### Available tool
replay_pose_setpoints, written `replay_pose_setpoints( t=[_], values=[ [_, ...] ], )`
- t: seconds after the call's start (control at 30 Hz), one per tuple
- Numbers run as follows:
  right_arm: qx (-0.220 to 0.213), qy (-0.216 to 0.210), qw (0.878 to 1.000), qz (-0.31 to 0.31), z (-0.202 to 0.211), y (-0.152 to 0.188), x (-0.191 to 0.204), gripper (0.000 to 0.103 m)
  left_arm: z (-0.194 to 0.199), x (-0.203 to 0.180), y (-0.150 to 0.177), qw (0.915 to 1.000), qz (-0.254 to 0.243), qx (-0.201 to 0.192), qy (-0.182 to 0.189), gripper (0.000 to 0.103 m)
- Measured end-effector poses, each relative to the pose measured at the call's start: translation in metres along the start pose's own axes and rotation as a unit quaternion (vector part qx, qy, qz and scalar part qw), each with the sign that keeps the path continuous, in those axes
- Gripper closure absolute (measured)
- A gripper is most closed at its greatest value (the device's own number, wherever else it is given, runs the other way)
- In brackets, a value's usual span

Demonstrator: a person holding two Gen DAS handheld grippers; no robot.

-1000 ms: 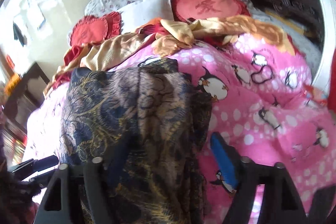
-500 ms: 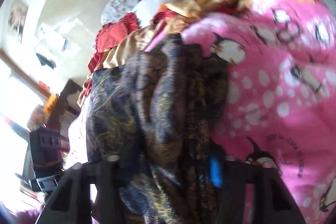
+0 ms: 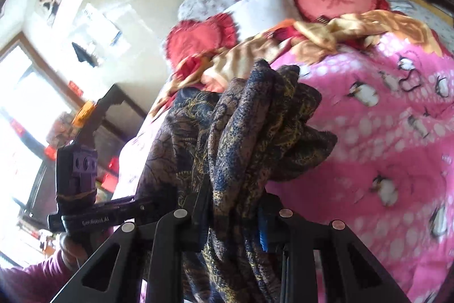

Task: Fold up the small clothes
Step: 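Lower the folded shirt onto the blanket and open both grippers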

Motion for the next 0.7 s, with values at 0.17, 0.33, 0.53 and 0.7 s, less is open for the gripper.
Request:
replay_pose_setpoints(
  t=[0.17,0.33,0.53,0.7],
  values=[
    [0.036,-0.013,0.999,-0.015,-0.023,0.047,0.016,0.077,0.008,0.030,0.053,0.9985,-0.001,0.027,-0.047,0.070],
    [0.096,0.106,0.990,0.008,-0.059,0.090,0.003,0.064,-0.002,0.044,0.078,0.9937,-0.012,0.028,-0.108,0.056],
    [0.038,0.135,0.986,0.095,-0.032,0.063,0.046,0.060,0.024,0.035,0.068,0.9829,-0.036,-0.032,-0.178,0.043],
    [0.064,0.129,0.980,0.141,-0.075,0.056,0.059,0.062,0.011,0.039,0.062,0.9766,-0.034,-0.035,-0.209,0.042]
  ],
)
Point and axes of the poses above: each gripper's, at about its wrist camera, not at the fingertips, and z roughly against the way its jaws point, x to its left, y to its underside, the point moved 4 cm from there along -z, roughly the way its jaws point, and after that the axes turned 6 degrees about -y, right-handed, at the moved point
